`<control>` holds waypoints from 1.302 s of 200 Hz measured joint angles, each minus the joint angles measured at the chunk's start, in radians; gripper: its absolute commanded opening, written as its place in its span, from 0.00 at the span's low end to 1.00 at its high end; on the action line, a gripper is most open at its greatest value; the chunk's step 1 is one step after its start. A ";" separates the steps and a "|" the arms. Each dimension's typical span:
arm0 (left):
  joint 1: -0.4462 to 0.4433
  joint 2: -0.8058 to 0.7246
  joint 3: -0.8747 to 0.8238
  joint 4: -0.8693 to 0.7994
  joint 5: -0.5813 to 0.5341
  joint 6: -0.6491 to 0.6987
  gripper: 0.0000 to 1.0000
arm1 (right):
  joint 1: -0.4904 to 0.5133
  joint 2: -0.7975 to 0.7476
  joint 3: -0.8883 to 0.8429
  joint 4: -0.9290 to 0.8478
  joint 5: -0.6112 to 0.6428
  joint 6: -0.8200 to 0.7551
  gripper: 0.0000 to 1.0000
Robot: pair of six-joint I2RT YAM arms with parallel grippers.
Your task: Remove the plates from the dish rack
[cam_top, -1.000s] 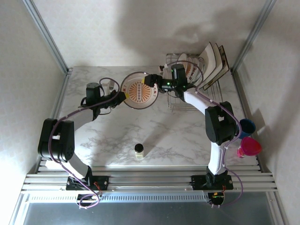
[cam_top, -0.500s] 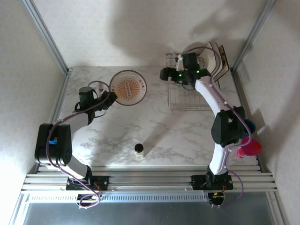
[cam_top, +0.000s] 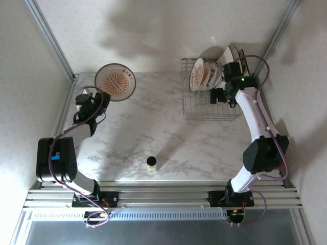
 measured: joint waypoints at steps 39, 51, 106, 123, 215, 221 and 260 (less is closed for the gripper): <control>0.028 0.076 0.000 0.023 -0.095 -0.046 0.00 | -0.032 -0.078 -0.090 -0.021 -0.004 -0.019 0.99; 0.033 0.090 0.001 0.026 -0.130 -0.055 0.00 | -0.032 -0.086 -0.108 -0.022 -0.006 -0.023 0.99; 0.048 0.191 0.035 0.071 -0.283 -0.121 0.00 | -0.032 -0.090 -0.141 -0.023 -0.010 -0.027 0.99; 0.048 0.231 0.050 0.095 -0.320 -0.153 0.00 | -0.032 -0.089 -0.141 -0.024 -0.025 -0.027 0.99; 0.045 0.439 0.146 0.187 -0.428 -0.258 0.00 | -0.032 -0.007 -0.042 -0.075 -0.069 0.016 0.99; 0.045 0.451 0.151 0.192 -0.431 -0.264 0.00 | -0.032 -0.006 -0.034 -0.085 -0.069 0.020 0.99; 0.046 0.525 0.190 0.205 -0.446 -0.319 0.00 | -0.021 0.012 0.048 -0.176 -0.057 0.048 0.99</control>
